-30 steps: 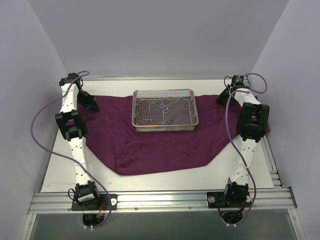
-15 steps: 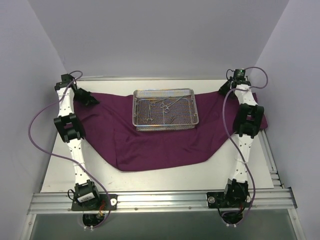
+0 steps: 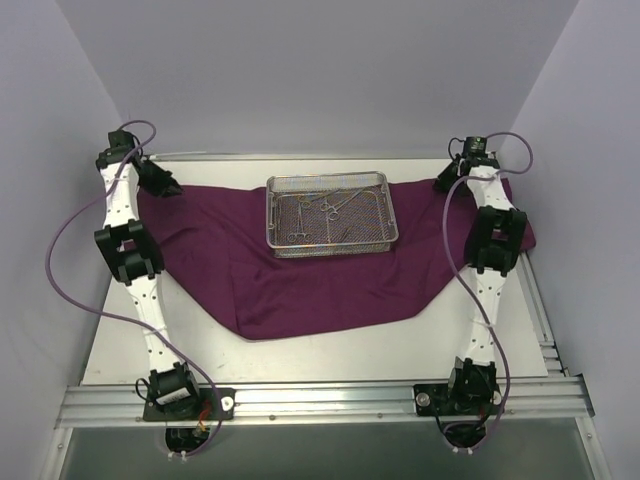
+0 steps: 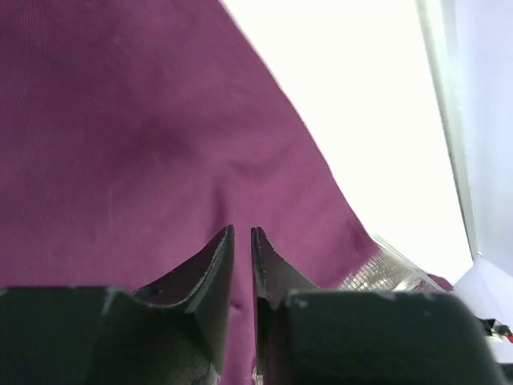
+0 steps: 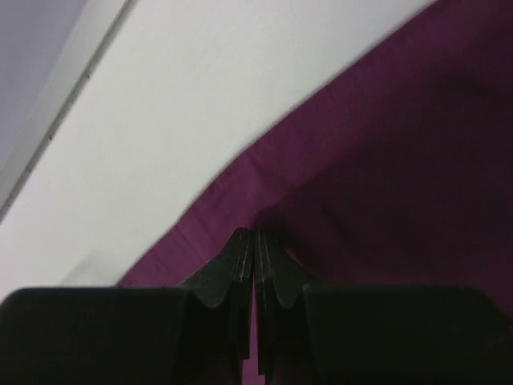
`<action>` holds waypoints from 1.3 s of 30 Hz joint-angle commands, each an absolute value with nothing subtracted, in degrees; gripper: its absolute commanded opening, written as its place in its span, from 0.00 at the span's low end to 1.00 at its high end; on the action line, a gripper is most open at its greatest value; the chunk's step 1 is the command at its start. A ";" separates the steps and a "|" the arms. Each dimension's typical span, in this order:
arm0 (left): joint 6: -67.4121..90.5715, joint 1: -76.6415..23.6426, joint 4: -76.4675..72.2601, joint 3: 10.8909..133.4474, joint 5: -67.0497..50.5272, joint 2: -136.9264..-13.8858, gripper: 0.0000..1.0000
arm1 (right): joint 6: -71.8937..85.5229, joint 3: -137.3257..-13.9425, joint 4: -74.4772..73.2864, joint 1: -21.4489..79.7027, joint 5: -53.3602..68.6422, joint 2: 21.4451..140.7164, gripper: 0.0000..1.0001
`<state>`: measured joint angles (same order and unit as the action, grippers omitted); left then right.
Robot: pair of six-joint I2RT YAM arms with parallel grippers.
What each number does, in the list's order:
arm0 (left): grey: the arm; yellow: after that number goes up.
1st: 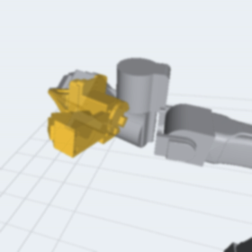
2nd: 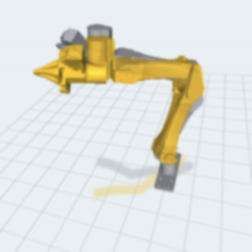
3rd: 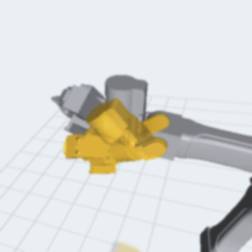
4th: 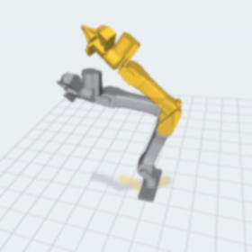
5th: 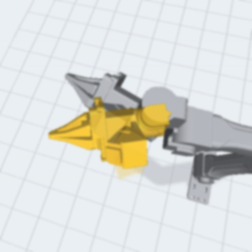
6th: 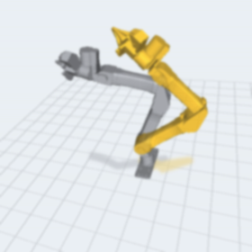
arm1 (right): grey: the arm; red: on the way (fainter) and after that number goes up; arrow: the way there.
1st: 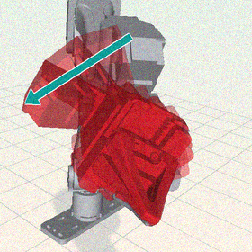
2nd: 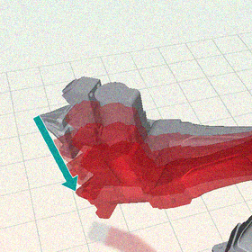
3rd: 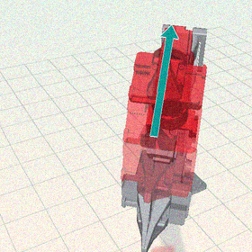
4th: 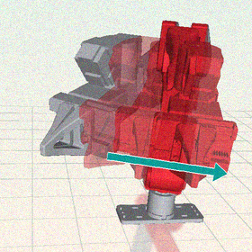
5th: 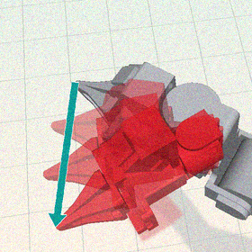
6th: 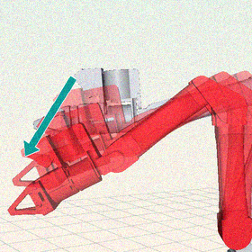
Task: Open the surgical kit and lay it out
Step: Smooth out the surgical kit at the center of the board.
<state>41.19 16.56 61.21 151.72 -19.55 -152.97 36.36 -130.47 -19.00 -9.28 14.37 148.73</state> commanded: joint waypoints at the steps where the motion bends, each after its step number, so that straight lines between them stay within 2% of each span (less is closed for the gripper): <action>1: 37.36 14.24 61.70 149.51 -15.91 -142.04 0.23 | 34.19 -124.83 -23.12 -8.79 13.27 137.83 0.03; 6: 36.91 8.98 63.28 143.01 -14.77 -139.05 0.19 | 32.79 -112.26 -22.94 -7.65 15.11 128.59 0.12; 10: 35.77 2.04 65.73 139.93 -12.66 -138.78 0.15 | 29.54 -107.15 -23.82 -6.07 15.21 124.81 0.14; 13: 36.38 -1.47 67.23 137.83 -11.52 -139.74 0.10 | 28.74 -103.46 -23.82 -5.36 15.90 123.14 0.10; 15: 37.35 -3.34 66.97 136.06 -11.86 -140.10 0.02 | 28.83 -101.61 -23.12 -5.01 16.69 122.43 0.03; 16: 38.22 -3.77 66.71 134.49 -12.13 -140.45 0.02 | 28.92 -99.77 -22.59 -4.84 17.13 122.26 0.00; 21: 39.46 -5.97 65.57 132.98 -12.48 -142.38 0.02 | 29.53 -95.46 -19.96 -3.34 18.98 122.52 0.00; 25: 40.16 -6.33 69.06 135.78 -13.01 -147.11 0.02 | 30.06 -91.85 -17.93 -2.99 18.37 123.83 0.00; 30: 39.99 -5.98 75.58 146.05 -12.57 -156.25 0.02 | 31.20 -90.09 -16.79 -2.99 14.68 128.22 0.00; 36: 41.75 -2.90 71.81 148.27 -14.68 -159.86 0.02 | 39.98 -86.75 -11.09 -2.81 13.45 130.96 0.00; 39: 41.57 -1.06 71.28 154.49 -16.87 -164.50 0.02 | 44.37 -85.34 -8.53 -2.29 14.59 132.10 0.00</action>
